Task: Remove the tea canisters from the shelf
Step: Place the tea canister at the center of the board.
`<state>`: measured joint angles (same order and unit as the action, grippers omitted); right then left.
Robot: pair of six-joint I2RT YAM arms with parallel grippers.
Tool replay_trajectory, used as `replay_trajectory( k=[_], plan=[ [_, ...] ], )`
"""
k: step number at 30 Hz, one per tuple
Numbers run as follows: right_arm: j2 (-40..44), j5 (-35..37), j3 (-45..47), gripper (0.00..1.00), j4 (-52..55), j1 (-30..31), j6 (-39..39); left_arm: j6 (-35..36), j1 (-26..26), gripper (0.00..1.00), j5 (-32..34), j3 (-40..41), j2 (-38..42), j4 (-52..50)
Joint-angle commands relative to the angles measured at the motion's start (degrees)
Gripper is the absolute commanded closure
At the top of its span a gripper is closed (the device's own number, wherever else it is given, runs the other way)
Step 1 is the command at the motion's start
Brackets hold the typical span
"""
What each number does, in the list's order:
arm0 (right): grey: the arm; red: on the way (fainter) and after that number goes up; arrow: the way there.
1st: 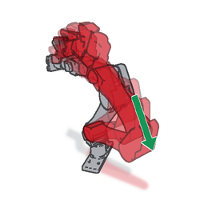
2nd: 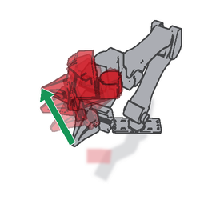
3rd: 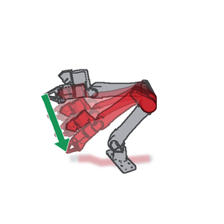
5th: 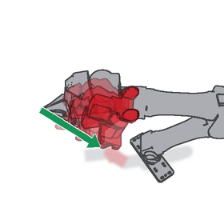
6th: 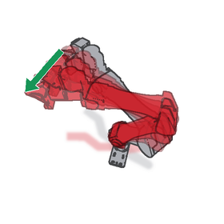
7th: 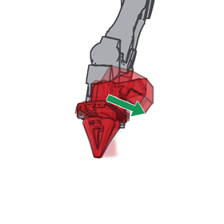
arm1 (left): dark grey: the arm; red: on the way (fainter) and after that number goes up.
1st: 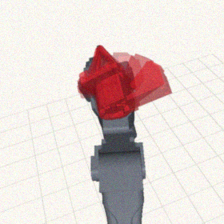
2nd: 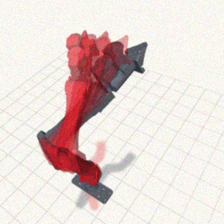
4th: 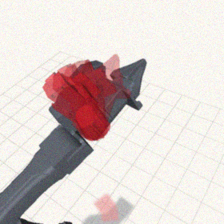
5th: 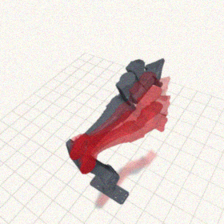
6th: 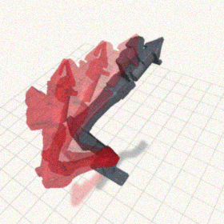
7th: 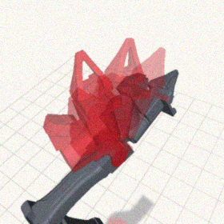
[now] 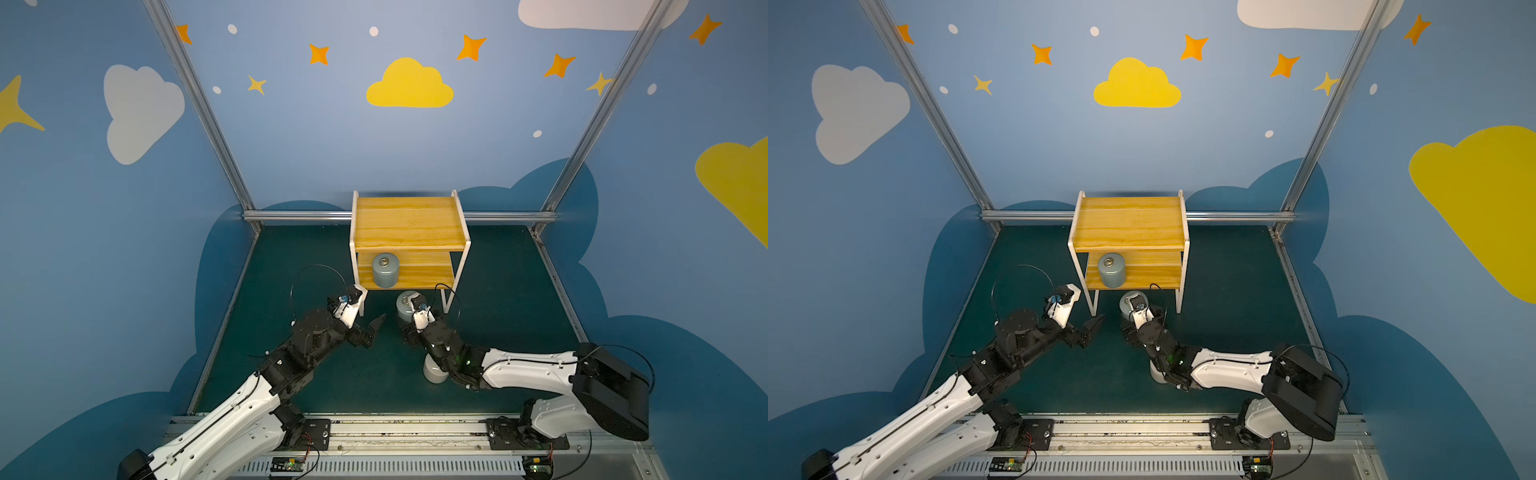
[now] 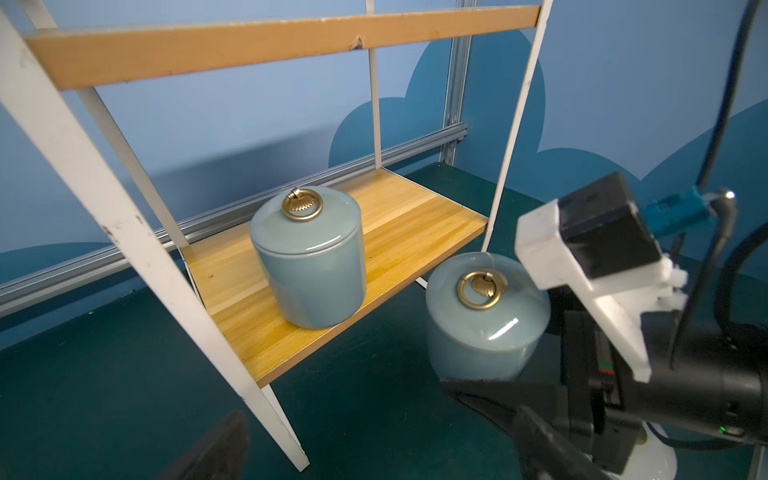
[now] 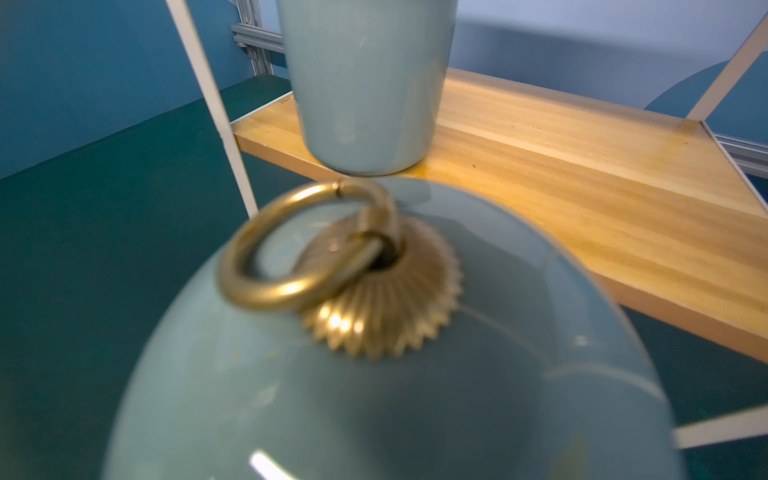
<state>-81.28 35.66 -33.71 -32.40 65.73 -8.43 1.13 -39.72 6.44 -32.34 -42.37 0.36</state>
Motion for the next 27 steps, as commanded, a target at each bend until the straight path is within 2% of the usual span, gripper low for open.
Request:
replay_trajectory(
  k=[1,13,27],
  plan=[
    [2.13,6.90,-0.56,0.33,-3.67,2.87,-1.55,0.82,0.44,0.00,0.70,-0.09,1.10,-0.58],
    [-3.33,19.62,-4.29,0.33,-1.08,12.94,-8.50,0.99,1.71,0.00,2.13,0.07,2.84,-1.50],
    [-9.94,24.02,-7.85,0.33,7.77,19.99,-21.62,0.76,4.04,0.00,1.84,0.78,4.11,-1.51]
  ],
)
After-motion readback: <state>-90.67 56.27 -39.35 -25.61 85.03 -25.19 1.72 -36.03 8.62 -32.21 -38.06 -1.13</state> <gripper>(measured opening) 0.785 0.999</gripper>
